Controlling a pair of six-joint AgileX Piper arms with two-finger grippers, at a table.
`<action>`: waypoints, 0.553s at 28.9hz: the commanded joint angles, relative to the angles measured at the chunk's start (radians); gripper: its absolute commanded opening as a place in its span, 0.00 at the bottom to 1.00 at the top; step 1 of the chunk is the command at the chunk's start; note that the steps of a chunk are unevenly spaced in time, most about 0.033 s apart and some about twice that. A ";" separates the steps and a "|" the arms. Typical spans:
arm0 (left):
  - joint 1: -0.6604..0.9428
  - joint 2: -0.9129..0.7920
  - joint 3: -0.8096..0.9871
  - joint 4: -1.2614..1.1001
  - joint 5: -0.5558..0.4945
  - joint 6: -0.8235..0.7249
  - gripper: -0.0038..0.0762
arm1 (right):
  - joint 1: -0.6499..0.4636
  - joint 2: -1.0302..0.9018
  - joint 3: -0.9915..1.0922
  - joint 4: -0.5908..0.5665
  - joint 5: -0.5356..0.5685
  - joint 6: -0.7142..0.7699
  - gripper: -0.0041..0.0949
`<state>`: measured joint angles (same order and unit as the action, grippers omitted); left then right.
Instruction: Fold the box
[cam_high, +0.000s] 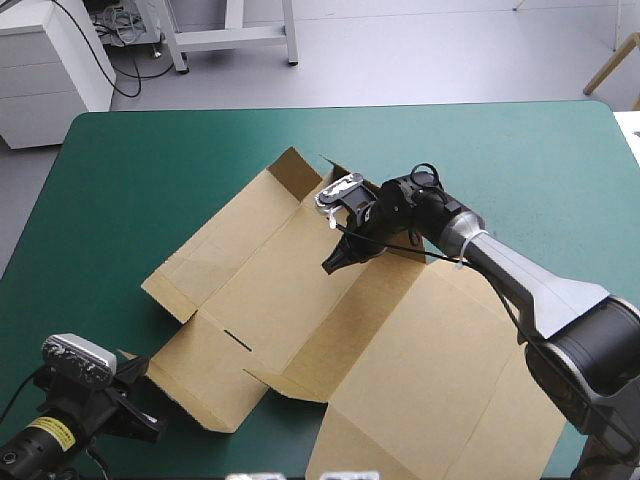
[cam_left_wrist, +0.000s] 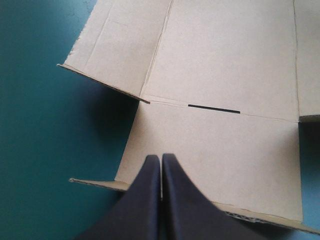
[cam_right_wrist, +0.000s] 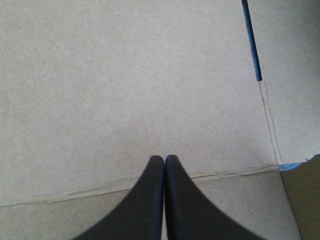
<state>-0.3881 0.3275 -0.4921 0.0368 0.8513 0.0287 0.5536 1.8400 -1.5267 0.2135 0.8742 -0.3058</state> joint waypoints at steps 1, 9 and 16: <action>-0.001 0.012 -0.028 -0.006 -0.055 -0.009 0.04 | 0.000 -0.050 -0.031 0.012 -0.019 -0.006 0.02; -0.001 0.012 -0.028 -0.006 -0.055 -0.009 0.04 | 0.000 -0.050 -0.029 0.012 -0.019 -0.006 0.02; -0.001 0.012 -0.028 -0.006 -0.055 -0.009 0.04 | 0.000 -0.050 -0.029 0.003 -0.003 -0.006 0.02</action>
<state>-0.3881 0.3275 -0.4921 0.0368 0.8513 0.0287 0.5536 1.8400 -1.5267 0.2135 0.8762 -0.3058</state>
